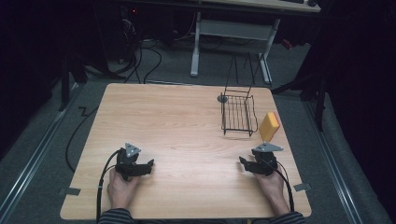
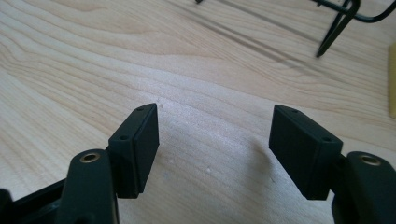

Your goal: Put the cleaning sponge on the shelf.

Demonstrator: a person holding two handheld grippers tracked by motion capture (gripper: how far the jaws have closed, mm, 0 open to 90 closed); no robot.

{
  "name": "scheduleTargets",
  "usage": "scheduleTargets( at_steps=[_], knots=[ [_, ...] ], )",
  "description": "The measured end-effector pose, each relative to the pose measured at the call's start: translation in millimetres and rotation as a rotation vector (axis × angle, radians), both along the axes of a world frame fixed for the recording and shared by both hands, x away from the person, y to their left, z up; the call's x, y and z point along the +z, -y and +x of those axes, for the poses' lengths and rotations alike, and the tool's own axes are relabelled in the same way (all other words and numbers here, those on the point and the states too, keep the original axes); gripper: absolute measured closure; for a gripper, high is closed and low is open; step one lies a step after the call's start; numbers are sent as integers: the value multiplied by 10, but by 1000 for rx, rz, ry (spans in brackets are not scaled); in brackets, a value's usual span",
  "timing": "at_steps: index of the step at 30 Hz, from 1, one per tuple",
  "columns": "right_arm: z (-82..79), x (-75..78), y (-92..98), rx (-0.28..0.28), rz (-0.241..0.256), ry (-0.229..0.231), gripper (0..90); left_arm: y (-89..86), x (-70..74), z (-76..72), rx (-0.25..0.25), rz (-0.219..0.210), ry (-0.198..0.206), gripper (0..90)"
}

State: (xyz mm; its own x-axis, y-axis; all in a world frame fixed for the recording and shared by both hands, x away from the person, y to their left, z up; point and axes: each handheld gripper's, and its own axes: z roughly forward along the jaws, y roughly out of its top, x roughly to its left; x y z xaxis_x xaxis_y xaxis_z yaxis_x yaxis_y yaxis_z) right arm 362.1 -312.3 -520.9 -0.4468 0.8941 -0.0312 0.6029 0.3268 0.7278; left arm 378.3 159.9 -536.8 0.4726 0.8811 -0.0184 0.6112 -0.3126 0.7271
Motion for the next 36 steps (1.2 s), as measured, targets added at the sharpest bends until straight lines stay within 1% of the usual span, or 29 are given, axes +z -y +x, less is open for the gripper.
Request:
scheduleTargets(
  at_steps=[2, 3, 5, 8, 11, 14, 17, 18, 21, 23, 25, 27, 34, 35, 36],
  knots=[
    [-10, 12, 13, 1, 2, 3, 342, 0, 0, 0, 0, 0, 0, 157],
    [-44, 41, 46, -8, 14, 7, 344, 0, 0, 0, 0, 0, 0, 157],
    [-60, 54, 64, -12, 19, 11, 345, 0, 0, 0, 0, 0, 0, 157],
    [-133, 107, 131, -24, 28, 19, 349, 0, 0, 0, 0, 0, 0, 157],
    [-168, 131, 163, -32, 25, 26, 351, 0, 0, 0, 0, 0, 0, 157],
    [-232, 171, 245, -57, 33, 42, 352, 0, 0, 0, 0, -1, 0, 157],
    [-253, 186, 275, -70, 38, 48, 353, 0, 0, 0, 0, -1, 0, 157],
    [-271, 205, 307, -85, 41, 55, 353, 0, 0, 0, 0, -1, 0, 157],
    [-284, 222, 341, -101, 46, 63, 352, -1, 0, 0, 0, -1, 0, 157],
    [-302, 244, 385, -130, 48, 66, 352, -1, 0, 0, 0, -1, 0, 157],
    [-307, 251, 400, -137, 45, 68, 352, -1, 0, 0, 0, -1, 0, 157],
    [-324, 275, 432, -162, 40, 74, 351, -1, 0, 0, 0, -1, 0, 157],
    [-341, 353, 590, -234, 44, 115, 346, -1, 0, 0, 0, -1, 0, 158],
    [-340, 370, 614, -250, 51, 116, 346, -1, 0, 0, 0, -1, 0, 158],
    [-337, 381, 628, -256, 53, 121, 346, -1, 0, 0, 0, -1, 0, 158]
  ],
)
